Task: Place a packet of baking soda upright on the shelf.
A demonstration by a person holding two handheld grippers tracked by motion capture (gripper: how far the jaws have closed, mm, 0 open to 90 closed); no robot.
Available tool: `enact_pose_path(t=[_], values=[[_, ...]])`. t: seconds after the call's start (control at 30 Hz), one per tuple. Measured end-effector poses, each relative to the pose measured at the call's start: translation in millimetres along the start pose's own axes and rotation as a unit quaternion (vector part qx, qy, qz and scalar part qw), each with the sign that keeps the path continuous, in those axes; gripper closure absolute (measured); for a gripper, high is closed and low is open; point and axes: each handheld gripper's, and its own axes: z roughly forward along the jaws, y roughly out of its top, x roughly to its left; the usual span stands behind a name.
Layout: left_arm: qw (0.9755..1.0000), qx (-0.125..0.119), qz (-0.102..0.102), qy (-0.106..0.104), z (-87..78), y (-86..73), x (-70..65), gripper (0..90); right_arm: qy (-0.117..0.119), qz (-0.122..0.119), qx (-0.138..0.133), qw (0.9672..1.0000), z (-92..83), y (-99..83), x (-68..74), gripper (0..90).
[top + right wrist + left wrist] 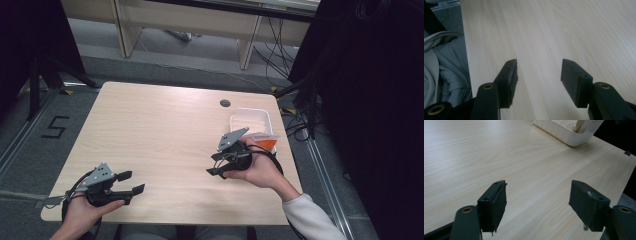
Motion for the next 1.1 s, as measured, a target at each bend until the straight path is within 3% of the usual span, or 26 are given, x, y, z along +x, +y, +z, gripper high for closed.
enact_pose_path(t=[0.17, 0.43, 0.5, 0.6, 0.63, 0.67, 0.8, 0.9, 0.93, 1.0, 1.1], values=[[1.0000, 0.001, -0.001, 0.000, 0.1, 0.0, 0.0, 29.1, 0.013, -0.006, -0.001, 0.9999, 11.7, -10.5, 3.8, 47.4], [1.0000, 0.001, 0.000, 0.000, 0.3, -0.1, -0.1, 29.1, 0.019, 0.018, -0.004, 0.9997, 27.0, -27.0, 12.5, 47.2], [1.0000, 0.001, 0.000, 0.000, 0.2, -0.1, 0.0, 29.1, 0.018, 0.011, -0.014, 0.9997, 30.9, -31.0, 13.5, 47.2], [1.0000, 0.001, -0.001, -0.001, 0.6, -0.3, -0.1, 29.1, 0.016, 0.024, -0.021, 0.9994, 35.5, -37.4, 16.6, 47.0], [1.0000, 0.001, -0.010, -0.001, 1.3, -0.9, -0.9, 29.1, 0.019, 0.015, -0.025, 0.9994, 37.6, -39.5, 15.4, 46.8], [1.0000, 0.002, -0.008, -0.004, 1.5, -1.0, -0.7, 29.1, 0.023, 0.029, -0.024, 0.9990, 38.8, -42.0, 16.7, 46.9], [0.9999, 0.003, -0.008, -0.006, 1.6, -1.1, -0.5, 29.1, 0.028, 0.033, -0.028, 0.9987, 45.7, -51.9, 18.6, 46.7], [0.9999, 0.001, -0.010, -0.006, 2.0, -1.1, -1.2, 29.1, 0.031, 0.032, -0.026, 0.9987, 48.2, -57.6, 17.7, 46.2], [0.9999, 0.005, -0.009, -0.004, 1.5, -1.0, -1.3, 29.1, 0.034, 0.042, -0.027, 0.9982, 48.6, -59.4, 17.8, 45.9], [0.9999, 0.006, 0.005, -0.010, 1.7, -0.7, -0.2, 29.0, 0.034, 0.044, -0.028, 0.9981, 49.2, -61.8, 18.5, 45.8], [0.9999, 0.007, 0.001, -0.009, 1.8, -0.6, -0.7, 29.0, 0.034, 0.044, -0.031, 0.9980, 44.4, -62.9, 17.9, 45.3]])
